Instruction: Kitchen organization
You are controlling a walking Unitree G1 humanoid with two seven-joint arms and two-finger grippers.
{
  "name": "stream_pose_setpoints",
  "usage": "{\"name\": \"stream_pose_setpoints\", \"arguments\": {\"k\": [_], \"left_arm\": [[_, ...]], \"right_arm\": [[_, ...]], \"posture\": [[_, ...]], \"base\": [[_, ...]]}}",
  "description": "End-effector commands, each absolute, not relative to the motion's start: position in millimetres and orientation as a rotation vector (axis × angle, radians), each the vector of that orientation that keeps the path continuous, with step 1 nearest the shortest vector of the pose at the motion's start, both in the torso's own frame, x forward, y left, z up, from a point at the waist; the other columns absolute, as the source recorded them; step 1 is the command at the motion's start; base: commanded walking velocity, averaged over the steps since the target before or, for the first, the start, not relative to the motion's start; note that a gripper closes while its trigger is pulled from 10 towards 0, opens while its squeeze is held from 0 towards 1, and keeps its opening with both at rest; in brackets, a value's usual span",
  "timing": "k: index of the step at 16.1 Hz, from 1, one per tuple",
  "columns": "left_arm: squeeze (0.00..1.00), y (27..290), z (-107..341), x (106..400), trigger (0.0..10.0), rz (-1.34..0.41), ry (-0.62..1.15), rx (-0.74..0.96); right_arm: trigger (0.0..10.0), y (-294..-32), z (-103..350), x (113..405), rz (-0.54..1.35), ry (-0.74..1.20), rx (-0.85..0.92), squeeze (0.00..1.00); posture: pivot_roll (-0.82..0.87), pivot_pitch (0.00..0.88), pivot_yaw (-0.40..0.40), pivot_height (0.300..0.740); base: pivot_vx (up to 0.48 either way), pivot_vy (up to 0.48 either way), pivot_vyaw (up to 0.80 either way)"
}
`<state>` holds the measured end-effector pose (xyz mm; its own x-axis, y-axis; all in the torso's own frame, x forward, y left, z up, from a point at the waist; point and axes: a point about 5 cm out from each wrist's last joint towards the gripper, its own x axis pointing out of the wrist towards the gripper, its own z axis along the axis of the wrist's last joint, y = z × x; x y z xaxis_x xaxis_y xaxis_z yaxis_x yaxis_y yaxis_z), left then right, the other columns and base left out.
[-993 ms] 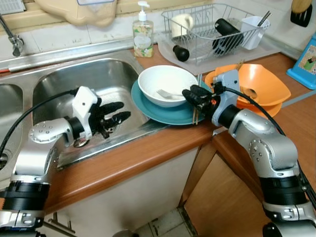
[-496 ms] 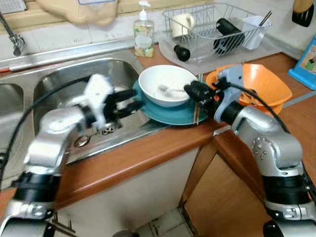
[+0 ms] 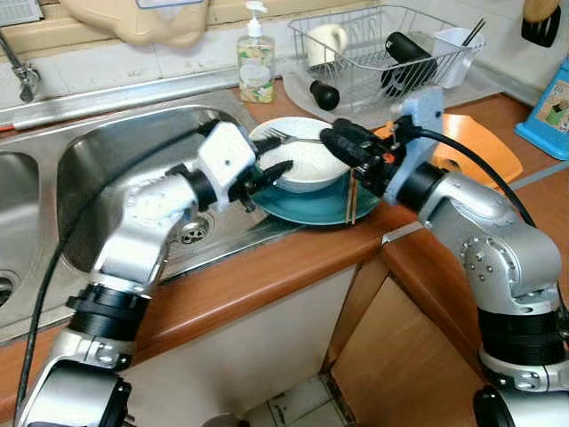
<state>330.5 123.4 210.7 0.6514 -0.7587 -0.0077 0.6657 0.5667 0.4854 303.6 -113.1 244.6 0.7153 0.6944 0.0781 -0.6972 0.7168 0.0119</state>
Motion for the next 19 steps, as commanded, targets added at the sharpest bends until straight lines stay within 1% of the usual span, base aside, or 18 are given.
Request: {"name": "stream_pose_setpoints", "arguments": {"k": [1, 2, 3, 4, 5, 7, 8, 9, 10, 12, 13, 14, 16, 18, 19], "left_arm": [[0.0, 119, 218, 334, 3.6, -0.839, -0.245, 0.524], [0.0, 116, 218, 335, 3.4, -0.832, -0.261, 0.543], [0.0, 115, 218, 336, 5.6, -0.831, -0.27, 0.555], [0.0, 112, 219, 338, 9.3, -0.812, -0.299, 0.583], [0.0, 110, 221, 339, 10.0, -0.797, -0.327, 0.598], [0.0, 109, 221, 340, 10.0, -0.802, -0.336, 0.603], [0.17, 110, 221, 340, 10.0, -0.814, -0.33, 0.587], [0.17, 110, 221, 340, 10.0, -0.817, -0.326, 0.58], [1.0, 110, 224, 340, 10.0, -0.809, -0.356, 0.574], [0.99, 109, 228, 341, 10.0, -0.773, -0.413, 0.631], [0.36, 108, 229, 341, 10.0, -0.769, -0.421, 0.643], [0.0, 108, 229, 341, 10.0, -0.769, -0.43, 0.66], [0.0, 107, 230, 341, 10.0, -0.769, -0.444, 0.691], [0.0, 105, 228, 342, 10.0, -0.779, -0.436, 0.688], [0.0, 105, 225, 344, 0.0, -0.781, -0.412, 0.694]], "right_arm": [[0.0, -106, 255, 300, 0.811, -0.098, 0.034, 0.0], [0.0, -104, 256, 298, 0.825, -0.099, 0.034, 0.0], [0.0, -103, 257, 297, 0.829, -0.1, 0.035, 0.0], [0.0, -101, 257, 296, 0.835, -0.099, 0.038, 0.0], [0.0, -99, 257, 295, 0.84, -0.098, 0.039, 0.0], [0.0, -97, 257, 295, 0.842, -0.096, 0.039, 0.0], [0.0, -96, 257, 295, 0.843, -0.095, 0.04, 0.0], [0.0, -96, 257, 295, 0.843, -0.095, 0.041, 0.0], [0.0, -95, 257, 295, 0.85, -0.094, 0.042, 0.0], [0.0, -93, 256, 295, 0.852, -0.089, 0.041, 0.0], [0.0, -93, 256, 296, 0.851, -0.087, 0.041, 0.0], [0.0, -93, 256, 296, 0.851, -0.087, 0.042, 0.0], [0.0, -92, 255, 296, 0.856, -0.085, 0.042, 0.0], [0.0, -91, 255, 296, 0.857, -0.082, 0.041, 0.0], [0.0, -91, 255, 296, 0.858, -0.084, 0.042, 0.0]], "posture": [[-0.12, 0.0, 0.041, 0.74], [-0.12, 0.0, 0.042, 0.74], [-0.13, 0.0, 0.043, 0.74], [-0.13, 0.0, 0.045, 0.74], [-0.13, 0.0, 0.046, 0.74], [-0.13, 0.0, 0.046, 0.74], [-0.12, 0.0, 0.046, 0.74], [-0.12, 0.0, 0.046, 0.74], [-0.12, 0.0, 0.046, 0.74], [-0.12, 0.0, 0.045, 0.74], [-0.12, 0.0, 0.044, 0.74], [-0.12, 0.0, 0.044, 0.74], [-0.12, 0.0, 0.045, 0.74], [-0.11, 0.0, 0.046, 0.74], [-0.12, 0.0, 0.047, 0.74]], "base": [[0.0, 0.0, 0.0], [0.0, 0.0, 0.0], [0.0, 0.0, 0.0], [0.0, 0.0, 0.0], [0.0, 0.0, 0.0], [0.0, 0.0, 0.0], [0.0, 0.0, 0.0], [0.0, 0.0, 0.0], [0.0, 0.0, 0.0], [0.0, 0.0, 0.0], [0.0, 0.0, 0.0], [0.0, 0.0, 0.0], [0.0, 0.0, 0.0], [0.0, 0.0, 0.0], [0.0, 0.0, 0.0]]}}
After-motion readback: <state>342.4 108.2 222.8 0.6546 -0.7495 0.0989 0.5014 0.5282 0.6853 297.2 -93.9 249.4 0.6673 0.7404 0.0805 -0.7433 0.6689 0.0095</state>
